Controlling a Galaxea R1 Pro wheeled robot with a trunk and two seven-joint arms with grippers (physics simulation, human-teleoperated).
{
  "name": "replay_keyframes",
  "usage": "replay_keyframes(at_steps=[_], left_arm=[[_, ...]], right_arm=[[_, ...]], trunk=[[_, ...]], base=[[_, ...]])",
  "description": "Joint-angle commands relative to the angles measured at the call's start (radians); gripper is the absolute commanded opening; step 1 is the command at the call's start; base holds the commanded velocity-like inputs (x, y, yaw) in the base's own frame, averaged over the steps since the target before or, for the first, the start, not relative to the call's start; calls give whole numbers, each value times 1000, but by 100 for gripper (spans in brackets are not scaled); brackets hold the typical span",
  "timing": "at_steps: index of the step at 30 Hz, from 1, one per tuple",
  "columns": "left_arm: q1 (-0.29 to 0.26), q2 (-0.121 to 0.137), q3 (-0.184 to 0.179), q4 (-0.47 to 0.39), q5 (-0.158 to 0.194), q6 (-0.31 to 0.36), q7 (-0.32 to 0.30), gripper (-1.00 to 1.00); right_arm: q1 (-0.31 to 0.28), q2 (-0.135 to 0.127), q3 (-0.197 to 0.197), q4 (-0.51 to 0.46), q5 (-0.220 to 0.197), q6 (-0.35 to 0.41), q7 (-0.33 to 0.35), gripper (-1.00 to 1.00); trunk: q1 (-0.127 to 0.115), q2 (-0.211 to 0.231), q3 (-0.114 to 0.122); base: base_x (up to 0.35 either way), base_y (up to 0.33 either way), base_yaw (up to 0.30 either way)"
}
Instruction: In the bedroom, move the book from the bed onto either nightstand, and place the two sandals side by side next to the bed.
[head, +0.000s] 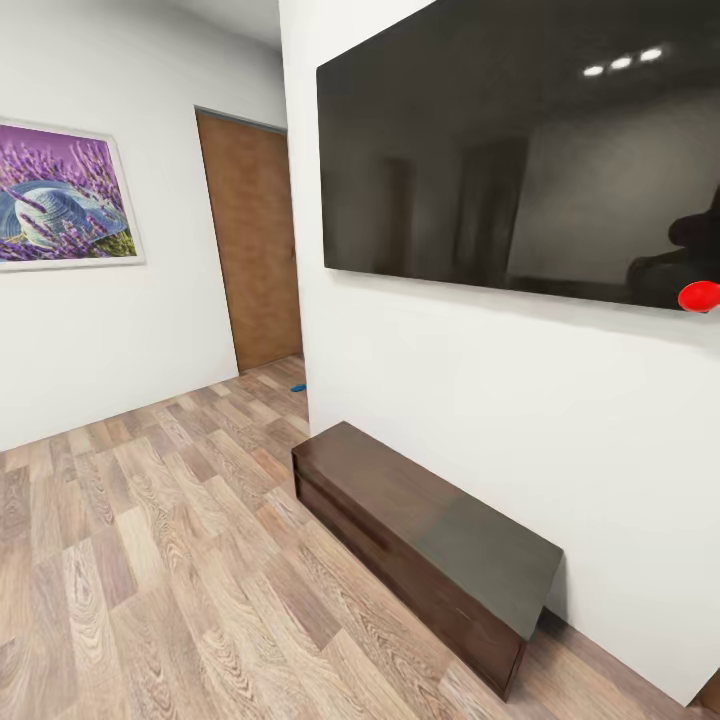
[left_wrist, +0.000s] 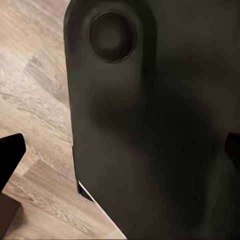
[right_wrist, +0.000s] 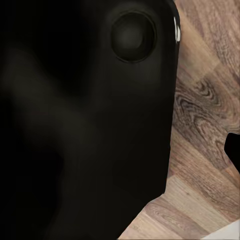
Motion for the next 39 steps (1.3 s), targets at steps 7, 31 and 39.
replay_keyframes(at_steps=[7,31,39], left_arm=[[11,13,2,-31,4,-3,-6,100],[11,10,3,-84,3,-5,-8,100],[11,3,2,-84,-1,-5,-9,100]], right_arm=[[-5,1,1,-4,2,1,6,100],[-5,2,-3,-6,-9,3,-9,100],[-5,2,-3,-6,-7,3,-9,100]], trunk=[[0,0,0],[0,0,0],[0,0,0]], base=[[0,0,0],[-160,0,-51],[-340,0,-14]])
